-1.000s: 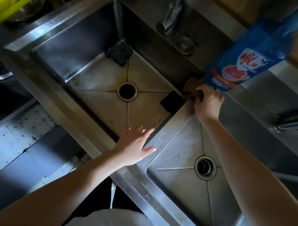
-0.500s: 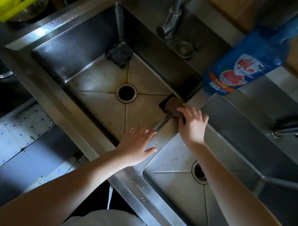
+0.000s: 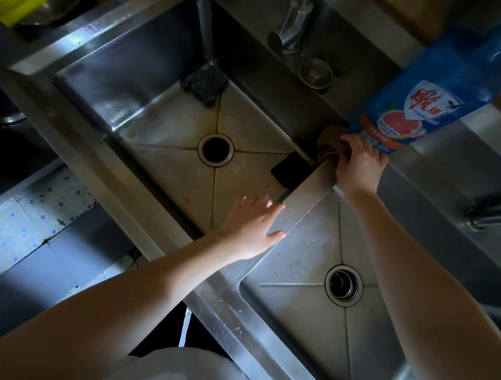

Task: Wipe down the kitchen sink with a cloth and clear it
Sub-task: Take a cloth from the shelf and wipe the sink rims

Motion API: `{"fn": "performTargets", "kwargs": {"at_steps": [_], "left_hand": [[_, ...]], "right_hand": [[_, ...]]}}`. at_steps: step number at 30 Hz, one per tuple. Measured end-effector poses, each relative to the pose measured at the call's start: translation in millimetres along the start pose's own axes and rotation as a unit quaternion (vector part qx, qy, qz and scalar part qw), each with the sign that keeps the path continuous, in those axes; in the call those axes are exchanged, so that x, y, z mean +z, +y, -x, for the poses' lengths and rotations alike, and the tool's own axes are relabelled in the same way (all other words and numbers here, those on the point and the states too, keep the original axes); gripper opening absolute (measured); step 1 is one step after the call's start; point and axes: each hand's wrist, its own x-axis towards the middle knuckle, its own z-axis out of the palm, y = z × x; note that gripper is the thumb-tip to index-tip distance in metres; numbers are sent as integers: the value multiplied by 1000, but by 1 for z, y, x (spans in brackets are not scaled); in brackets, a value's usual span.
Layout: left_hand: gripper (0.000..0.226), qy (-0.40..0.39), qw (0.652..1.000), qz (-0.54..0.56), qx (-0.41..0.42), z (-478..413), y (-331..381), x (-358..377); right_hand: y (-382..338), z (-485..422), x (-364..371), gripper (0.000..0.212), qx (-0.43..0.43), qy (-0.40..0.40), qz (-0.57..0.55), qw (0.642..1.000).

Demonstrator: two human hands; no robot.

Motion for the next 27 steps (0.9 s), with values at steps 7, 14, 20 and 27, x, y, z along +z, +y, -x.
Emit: {"fn": "performTargets", "kwargs": {"at_steps": [7, 14, 20, 27], "left_hand": [[56, 3, 1000, 3, -20, 22, -22, 1], [53, -3, 999, -36, -23, 61, -55, -1], [43, -17, 996, -77, 47, 97, -69, -2], [44, -55, 994, -73, 63, 110, -77, 4]], "right_hand": [[-17, 40, -6, 39, -29, -11, -8, 999], [-66, 117, -2, 37, -42, 6, -37, 998], [-100, 163, -5, 37, 37, -4, -63, 997], [-134, 209, -9, 39, 51, -19, -60, 997]]}}
